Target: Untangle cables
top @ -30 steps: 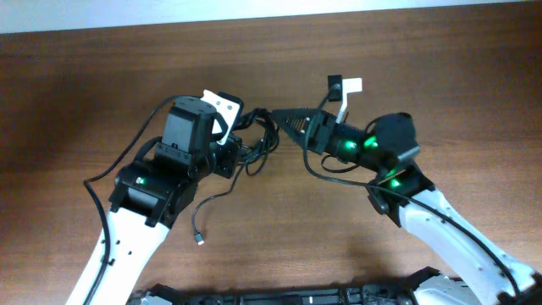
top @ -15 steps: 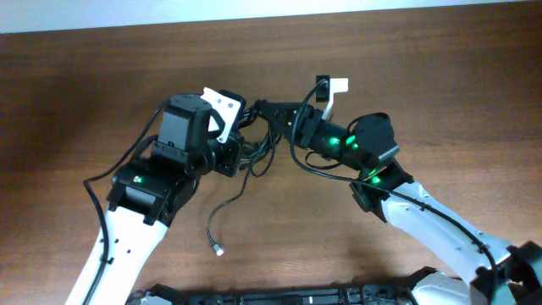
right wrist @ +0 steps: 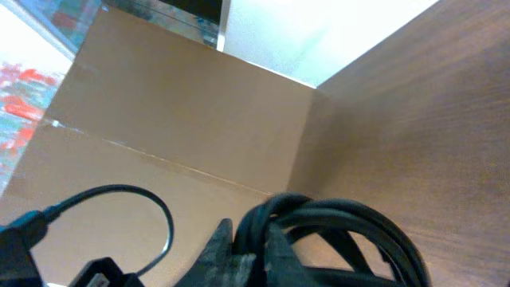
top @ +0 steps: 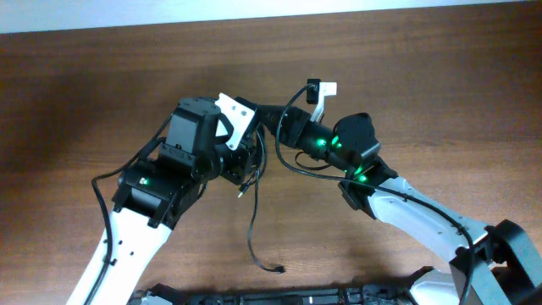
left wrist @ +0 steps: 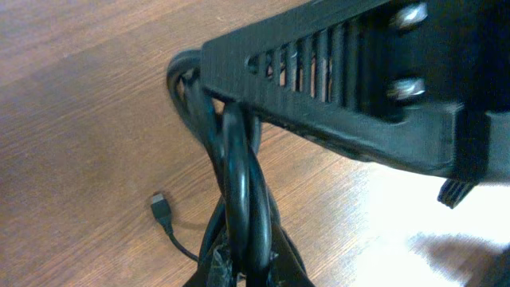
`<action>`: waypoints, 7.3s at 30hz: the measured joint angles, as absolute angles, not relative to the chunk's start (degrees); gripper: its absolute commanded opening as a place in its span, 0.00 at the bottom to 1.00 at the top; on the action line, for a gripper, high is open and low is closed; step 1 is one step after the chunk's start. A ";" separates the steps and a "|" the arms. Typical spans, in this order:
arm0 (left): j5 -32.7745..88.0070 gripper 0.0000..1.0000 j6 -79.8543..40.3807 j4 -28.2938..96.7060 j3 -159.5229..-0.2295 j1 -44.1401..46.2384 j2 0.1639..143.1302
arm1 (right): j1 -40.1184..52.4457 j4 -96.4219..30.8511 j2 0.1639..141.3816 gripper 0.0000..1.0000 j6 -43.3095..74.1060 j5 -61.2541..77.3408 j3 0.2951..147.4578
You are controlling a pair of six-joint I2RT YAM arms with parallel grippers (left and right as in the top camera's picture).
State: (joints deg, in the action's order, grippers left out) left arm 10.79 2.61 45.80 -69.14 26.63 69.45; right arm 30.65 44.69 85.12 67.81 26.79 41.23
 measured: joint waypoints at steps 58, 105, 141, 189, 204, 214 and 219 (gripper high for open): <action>3.77 0.41 -27.03 40.36 -69.23 18.46 102.72 | 2.52 -8.80 85.47 0.99 26.33 43.42 41.98; 6.68 0.00 -11.09 49.54 -70.08 19.22 96.38 | 2.52 -8.82 85.47 0.99 26.33 40.71 41.98; -10.48 0.00 -24.80 54.98 -70.06 19.05 75.50 | 40.32 -0.30 85.56 0.04 17.61 46.15 41.67; 1.85 0.00 -26.70 53.58 -70.72 18.94 80.27 | 26.72 44.14 86.19 0.04 49.08 26.02 41.50; 3.29 0.00 -26.61 49.41 -70.39 18.63 80.27 | 33.56 22.83 85.97 0.04 31.92 38.52 42.00; 4.10 0.00 -18.20 47.79 -70.32 27.11 80.34 | 33.61 11.49 85.97 0.07 31.20 21.10 42.09; 2.59 0.00 -17.93 47.24 -70.17 27.59 80.97 | 34.11 8.82 85.76 0.60 31.00 18.02 42.22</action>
State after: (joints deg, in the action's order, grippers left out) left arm 2.59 -17.93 47.24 -70.17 27.59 80.97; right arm 34.11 8.82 85.76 31.00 18.02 42.22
